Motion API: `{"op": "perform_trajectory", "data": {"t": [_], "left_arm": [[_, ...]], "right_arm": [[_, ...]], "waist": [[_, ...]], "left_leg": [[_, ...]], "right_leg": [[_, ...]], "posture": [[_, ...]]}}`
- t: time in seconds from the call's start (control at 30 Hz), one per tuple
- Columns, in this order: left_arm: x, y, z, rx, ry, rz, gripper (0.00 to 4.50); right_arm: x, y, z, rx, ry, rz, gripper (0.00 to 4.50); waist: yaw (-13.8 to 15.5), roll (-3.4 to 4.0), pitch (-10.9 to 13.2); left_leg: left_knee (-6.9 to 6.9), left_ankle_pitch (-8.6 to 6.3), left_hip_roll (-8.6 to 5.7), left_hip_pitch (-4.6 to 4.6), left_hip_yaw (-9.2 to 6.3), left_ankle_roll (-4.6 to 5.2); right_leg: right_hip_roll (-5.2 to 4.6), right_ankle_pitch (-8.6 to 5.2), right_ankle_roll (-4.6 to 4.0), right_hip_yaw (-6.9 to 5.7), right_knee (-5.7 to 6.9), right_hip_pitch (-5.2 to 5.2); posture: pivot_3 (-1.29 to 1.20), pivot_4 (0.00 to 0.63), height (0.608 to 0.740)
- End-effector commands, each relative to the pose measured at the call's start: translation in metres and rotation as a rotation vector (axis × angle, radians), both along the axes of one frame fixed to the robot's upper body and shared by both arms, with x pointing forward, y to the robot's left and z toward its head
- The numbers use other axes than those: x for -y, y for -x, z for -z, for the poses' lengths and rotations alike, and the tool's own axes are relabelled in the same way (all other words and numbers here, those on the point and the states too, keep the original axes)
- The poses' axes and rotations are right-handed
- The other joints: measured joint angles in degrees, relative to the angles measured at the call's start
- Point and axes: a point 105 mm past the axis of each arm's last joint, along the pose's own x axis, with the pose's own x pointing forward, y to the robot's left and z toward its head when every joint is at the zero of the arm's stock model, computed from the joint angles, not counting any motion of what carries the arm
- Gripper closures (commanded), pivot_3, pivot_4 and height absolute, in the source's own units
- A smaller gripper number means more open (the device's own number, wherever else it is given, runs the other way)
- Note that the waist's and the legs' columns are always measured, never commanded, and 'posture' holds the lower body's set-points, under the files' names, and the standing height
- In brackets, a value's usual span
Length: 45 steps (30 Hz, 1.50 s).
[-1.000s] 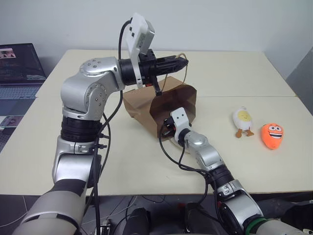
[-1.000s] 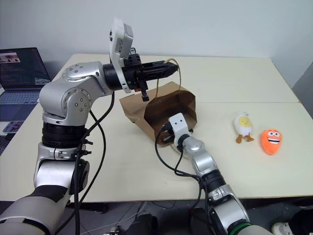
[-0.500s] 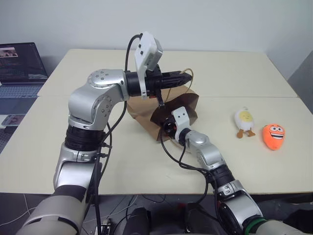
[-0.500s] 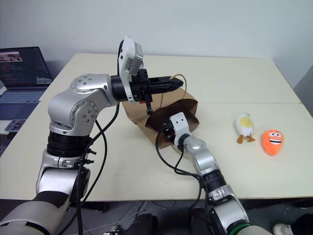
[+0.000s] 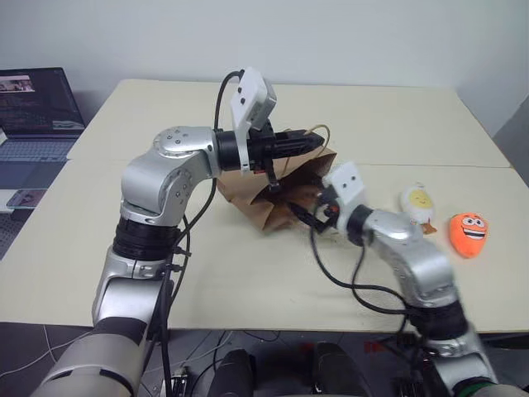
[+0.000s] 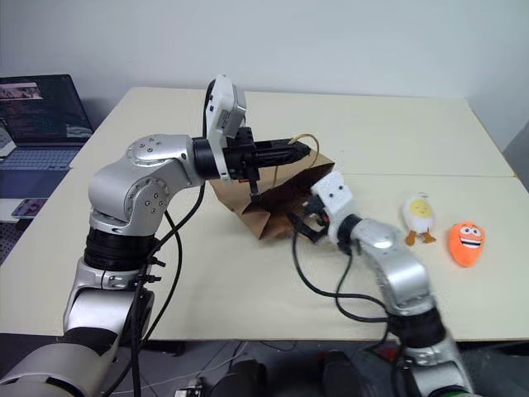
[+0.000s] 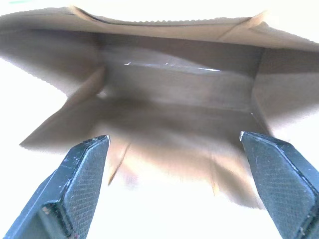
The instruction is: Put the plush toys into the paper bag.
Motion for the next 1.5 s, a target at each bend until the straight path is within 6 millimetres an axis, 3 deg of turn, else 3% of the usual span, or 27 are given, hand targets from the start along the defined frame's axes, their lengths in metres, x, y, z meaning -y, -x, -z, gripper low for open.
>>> {"op": "perform_trajectory", "data": {"t": [0.03,0.1,0.2,0.37,0.53,0.7,0.8,0.9,1.13,1.3,1.37,1.5], "left_arm": [[0.003,0.010,-0.004,0.037,0.007,0.035,4.50],[0.002,0.010,-0.002,0.034,0.007,0.036,4.50],[0.002,0.011,-0.001,0.031,0.010,0.037,4.50],[0.007,0.011,0.001,0.027,0.036,0.042,4.50],[0.011,0.012,0.002,0.026,0.044,0.050,4.50],[0.011,0.012,0.002,0.031,0.044,0.053,4.50],[0.010,0.011,0.002,0.035,0.042,0.052,4.50],[0.008,0.011,0.000,0.040,0.040,0.050,4.50],[0.001,0.007,-0.003,0.029,0.048,0.036,4.50],[-0.004,0.005,-0.001,0.005,0.048,0.044,4.50],[-0.003,0.007,0.001,-0.007,0.043,0.059,4.50],[-0.001,0.008,0.006,-0.024,0.038,0.080,4.50]], "right_arm": [[0.020,0.021,-0.029,0.033,0.002,-0.040,0.05],[0.054,0.019,-0.044,0.069,0.051,0.065,0.05],[0.087,0.013,-0.057,0.107,0.079,0.204,0.05],[0.142,-0.011,-0.024,0.074,0.191,0.484,0.05],[0.172,-0.035,0.006,0.041,0.241,0.644,0.05],[0.186,-0.045,0.033,-0.053,0.222,0.728,0.05],[0.191,-0.046,0.043,-0.111,0.167,0.762,0.05],[0.194,-0.046,0.046,-0.127,0.131,0.779,0.65],[0.189,-0.043,0.032,-0.083,0.114,0.738,3.09],[0.159,-0.029,-0.009,-0.001,0.111,0.542,4.33],[0.137,-0.025,-0.035,0.024,0.041,0.452,4.36],[0.106,-0.022,-0.066,0.014,-0.122,0.365,4.36]], "waist": [[0.2,0.01,0.0],[0.4,0.02,0.0],[0.6,0.01,0.0],[0.8,0.01,0.0],[0.7,0.01,0.0],[0.7,0.01,0.0],[0.8,0.01,0.0],[0.8,0.01,0.0],[0.8,0.01,0.0],[0.8,0.02,0.0],[0.5,0.02,0.0],[0.3,0.02,0.0]], "left_leg": [[0.00,0.00,0.00,-0.02,0.00,0.00],[0.01,0.00,-0.03,-0.05,0.00,0.00],[0.04,0.00,-0.06,-0.09,0.03,0.00],[0.04,0.00,-0.06,-0.07,0.16,0.01],[0.11,0.01,-0.05,-0.04,0.51,0.01],[0.11,0.01,-0.03,0.02,0.75,0.01],[0.10,0.01,-0.02,0.03,0.78,0.01],[0.10,0.01,-0.01,0.02,0.78,0.01],[0.10,0.01,-0.01,0.03,0.83,0.01],[0.09,0.01,-0.02,0.02,0.80,0.01],[0.09,0.01,-0.01,0.03,0.80,0.01],[0.10,0.01,0.05,0.11,0.72,0.01]], "right_leg": [[0.00,0.00,0.00,0.01,0.00,-0.01],[0.00,0.00,0.00,0.01,-0.03,-0.01],[-0.01,0.00,0.00,0.02,-0.08,0.00],[0.04,-0.01,-0.01,0.05,-0.09,-0.01],[0.02,-0.01,0.00,0.34,-0.11,-0.05],[0.03,-0.01,-0.01,0.36,-0.08,-0.05],[0.03,-0.01,-0.01,0.35,-0.08,-0.05],[0.02,-0.01,-0.01,0.36,-0.05,-0.05],[0.02,-0.01,-0.01,0.36,-0.06,-0.05],[0.02,-0.01,0.00,0.36,-0.06,-0.05],[0.03,-0.01,0.00,0.34,-0.07,-0.05],[0.05,-0.01,0.00,0.33,-0.04,-0.03]], "posture": [[0.00,0.150,0.740],[0.00,0.150,0.740],[0.00,0.150,0.740],[0.00,0.150,0.740],[0.00,0.150,0.740],[0.00,0.150,0.740],[0.00,0.150,0.740],[0.00,0.150,0.740],[0.00,0.150,0.740],[0.00,0.150,0.740],[0.00,0.150,0.740],[0.00,0.150,0.740]]}}
